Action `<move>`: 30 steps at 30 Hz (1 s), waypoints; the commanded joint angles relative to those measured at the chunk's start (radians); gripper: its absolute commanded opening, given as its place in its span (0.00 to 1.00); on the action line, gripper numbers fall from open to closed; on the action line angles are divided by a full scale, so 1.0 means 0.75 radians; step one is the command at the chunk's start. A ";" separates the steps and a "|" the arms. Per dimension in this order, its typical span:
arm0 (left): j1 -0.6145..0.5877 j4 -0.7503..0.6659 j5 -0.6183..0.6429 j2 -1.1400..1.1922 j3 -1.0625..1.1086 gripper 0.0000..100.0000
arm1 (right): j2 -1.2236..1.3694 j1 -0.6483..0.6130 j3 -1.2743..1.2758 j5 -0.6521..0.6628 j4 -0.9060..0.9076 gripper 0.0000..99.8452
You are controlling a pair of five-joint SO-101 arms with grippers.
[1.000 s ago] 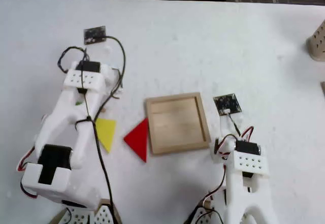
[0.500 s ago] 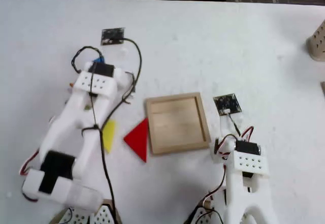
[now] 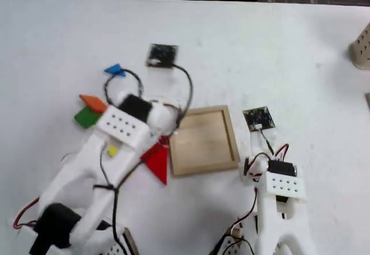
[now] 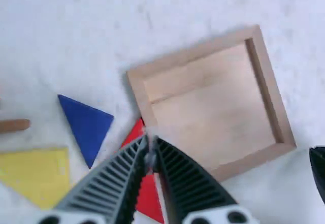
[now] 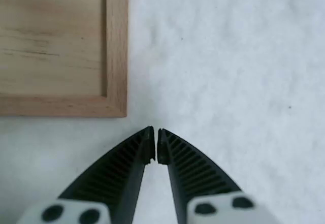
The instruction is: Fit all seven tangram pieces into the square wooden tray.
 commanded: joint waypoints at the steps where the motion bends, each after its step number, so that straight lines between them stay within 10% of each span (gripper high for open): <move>1: 0.130 -0.090 -0.072 -0.150 0.074 0.02 | -0.032 -0.003 -0.004 0.014 -0.019 0.02; 15: -0.189 -0.033 -0.248 -0.568 0.354 0.07 | -0.026 -0.011 -0.004 0.014 -0.019 0.02; 22: -0.339 -0.385 -0.031 -0.566 0.720 0.38 | -0.024 -0.013 -0.004 0.014 -0.015 0.02; 30: -0.347 -0.468 0.055 -0.490 0.755 0.37 | -0.034 -0.013 0.014 0.014 -0.017 0.02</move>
